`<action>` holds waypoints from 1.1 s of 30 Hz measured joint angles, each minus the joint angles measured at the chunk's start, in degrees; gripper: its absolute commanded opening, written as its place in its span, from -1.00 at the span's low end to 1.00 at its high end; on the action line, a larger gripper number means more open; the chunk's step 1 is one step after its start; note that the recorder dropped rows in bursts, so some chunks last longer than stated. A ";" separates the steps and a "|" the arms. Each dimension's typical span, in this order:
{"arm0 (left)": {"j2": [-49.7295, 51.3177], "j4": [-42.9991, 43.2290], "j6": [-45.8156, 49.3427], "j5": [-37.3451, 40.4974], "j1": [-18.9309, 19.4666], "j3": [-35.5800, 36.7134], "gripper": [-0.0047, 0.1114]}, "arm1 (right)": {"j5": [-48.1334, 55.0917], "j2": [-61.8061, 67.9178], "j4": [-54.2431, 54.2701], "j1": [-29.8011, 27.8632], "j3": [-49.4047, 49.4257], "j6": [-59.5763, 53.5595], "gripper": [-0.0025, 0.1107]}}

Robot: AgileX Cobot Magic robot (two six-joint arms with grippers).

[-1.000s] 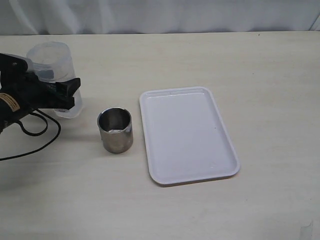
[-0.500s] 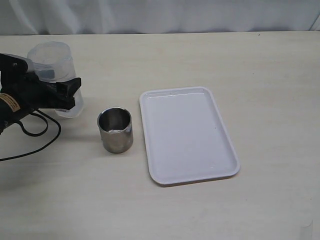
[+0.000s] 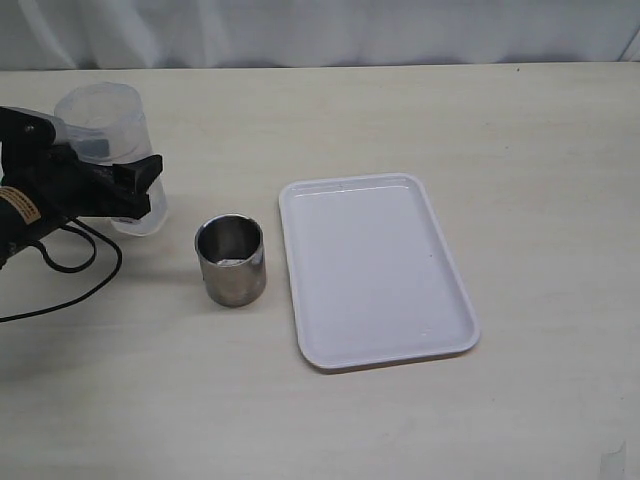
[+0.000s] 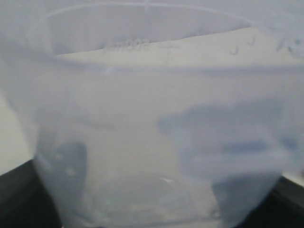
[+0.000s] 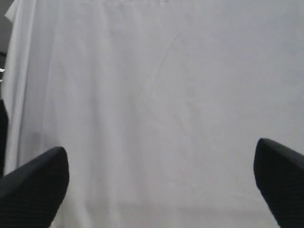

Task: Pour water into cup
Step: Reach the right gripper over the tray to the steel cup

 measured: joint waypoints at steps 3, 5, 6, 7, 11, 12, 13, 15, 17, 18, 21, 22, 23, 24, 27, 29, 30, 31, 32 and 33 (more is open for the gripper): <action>0.00 0.00 0.00 0.00 0.00 0.00 -0.92 | -4.55 8.83 -7.75 0.00 -3.19 4.36 0.92; 0.00 0.00 0.00 0.00 0.00 0.00 -0.92 | -8.80 14.95 -12.86 0.00 -5.32 5.51 0.92; 0.00 0.00 0.00 0.00 0.00 0.00 -0.92 | -11.08 18.60 -15.14 0.00 -6.51 5.65 0.92; 0.00 0.00 0.00 0.00 0.00 0.00 -0.92 | -12.98 21.61 -16.80 0.00 -7.43 5.65 0.92; 0.00 0.10 0.00 0.00 0.00 0.00 -0.92 | -21.33 37.39 -22.88 0.00 -11.57 2.01 0.92; 0.00 0.10 0.00 0.00 0.00 0.00 -0.92 | -23.36 41.42 -24.05 0.00 -12.58 0.67 0.92; 0.00 0.14 0.00 0.00 0.00 0.00 -0.92 | -25.23 45.48 -25.22 0.00 -13.57 -0.70 0.92; 0.00 0.14 0.00 -0.24 0.00 0.00 -0.92 | -28.31 52.59 -27.70 0.00 -15.51 -3.11 0.92; 0.00 0.14 0.00 -0.35 0.00 0.00 -0.92 | -31.31 59.74 -29.64 0.00 -17.93 -5.01 0.92; 0.00 0.14 0.00 -0.33 0.00 0.00 -0.92 | -31.95 62.43 -30.11 0.00 -18.99 -5.47 0.92; 0.00 0.14 0.00 -0.46 0.00 0.00 -0.92 | -32.65 71.10 -30.81 0.00 -23.15 -6.08 0.92; 0.00 0.14 0.00 -0.46 0.00 0.00 -0.92 | -32.77 73.90 -30.81 0.47 -24.28 -6.30 0.92; 0.00 0.14 0.00 -0.46 0.00 0.00 -0.92 | -32.77 76.63 -30.81 1.12 -25.99 -6.58 0.92; 0.00 0.14 0.00 -0.58 0.00 0.00 -0.92 | -32.77 79.24 -30.81 2.14 -27.07 -7.15 0.92; 0.00 0.14 0.00 -0.99 0.00 0.00 -0.92 | -32.77 85.96 -30.81 6.54 -30.64 -11.84 0.92; 0.00 0.14 0.00 -1.11 0.00 0.00 -0.92 | -32.65 90.02 -30.69 10.06 -33.23 -14.76 0.92; 0.00 0.14 0.00 -1.11 0.00 0.00 -0.92 | -32.19 91.42 -30.46 11.39 -34.57 -15.46 0.92; 0.00 0.14 0.00 -1.11 0.00 0.00 -0.92 | -31.27 93.01 -30.11 12.93 -35.97 -16.04 0.92; 0.00 0.25 0.00 -1.11 0.00 0.00 -0.92 | -30.11 94.45 -29.82 14.33 -37.34 -16.28 0.92; 0.00 0.23 0.00 -1.22 0.00 0.00 -0.92 | -29.10 95.79 -29.57 15.36 -38.32 -16.30 0.92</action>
